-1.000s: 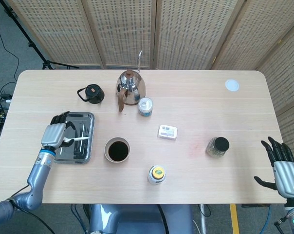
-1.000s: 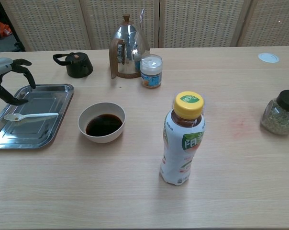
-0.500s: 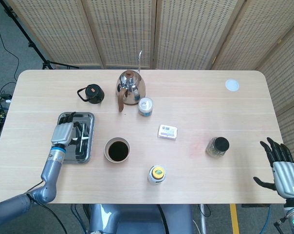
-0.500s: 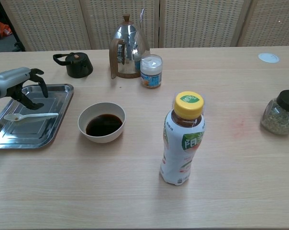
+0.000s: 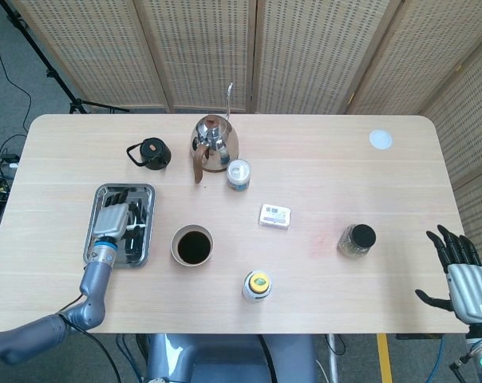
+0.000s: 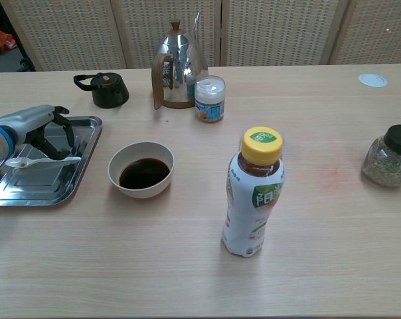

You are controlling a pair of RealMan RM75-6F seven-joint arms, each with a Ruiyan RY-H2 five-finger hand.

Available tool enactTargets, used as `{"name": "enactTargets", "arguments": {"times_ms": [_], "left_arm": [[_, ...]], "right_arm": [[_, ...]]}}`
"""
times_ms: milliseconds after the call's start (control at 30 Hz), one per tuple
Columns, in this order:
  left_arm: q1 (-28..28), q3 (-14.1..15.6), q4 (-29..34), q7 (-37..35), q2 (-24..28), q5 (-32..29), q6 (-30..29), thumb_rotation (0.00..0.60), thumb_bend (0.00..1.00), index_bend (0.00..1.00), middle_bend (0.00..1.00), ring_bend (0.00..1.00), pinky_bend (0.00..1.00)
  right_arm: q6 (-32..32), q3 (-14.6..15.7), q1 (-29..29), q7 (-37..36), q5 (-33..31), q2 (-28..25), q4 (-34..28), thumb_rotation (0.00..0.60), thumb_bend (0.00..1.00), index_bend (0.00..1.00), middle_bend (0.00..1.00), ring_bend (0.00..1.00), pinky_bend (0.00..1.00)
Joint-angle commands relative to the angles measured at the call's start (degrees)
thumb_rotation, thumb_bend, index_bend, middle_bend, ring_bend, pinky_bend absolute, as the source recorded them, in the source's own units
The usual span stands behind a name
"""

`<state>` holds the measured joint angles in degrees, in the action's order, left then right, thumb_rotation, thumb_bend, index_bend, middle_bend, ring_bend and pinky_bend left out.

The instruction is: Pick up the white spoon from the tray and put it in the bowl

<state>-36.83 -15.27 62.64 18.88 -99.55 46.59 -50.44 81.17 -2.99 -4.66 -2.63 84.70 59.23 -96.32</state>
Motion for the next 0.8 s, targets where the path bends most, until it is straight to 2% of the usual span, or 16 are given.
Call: {"name": "enactTargets", "arguments": {"times_ms": [33, 800], "left_arm": [[-0.1, 0.0, -0.6, 0.1, -0.3, -0.4, 0.1, 0.6, 0.37, 0.54, 0.0, 0.0, 0.0], [-2.1, 0.4, -7.3, 2.5, -5.2, -2.1, 1.8, 0.6, 0.37, 0.54, 0.0, 0.0, 0.0]], "right_arm": [[-0.1, 0.0, 0.0, -0.1, 0.0, 0.0, 0.0, 0.6, 0.0, 0.04, 0.0, 0.0, 0.0], [-0.3, 0.0, -0.2, -1.2, -0.2, -0.3, 0.0, 0.6, 0.0, 0.04, 0.0, 0.0, 0.0]]}}
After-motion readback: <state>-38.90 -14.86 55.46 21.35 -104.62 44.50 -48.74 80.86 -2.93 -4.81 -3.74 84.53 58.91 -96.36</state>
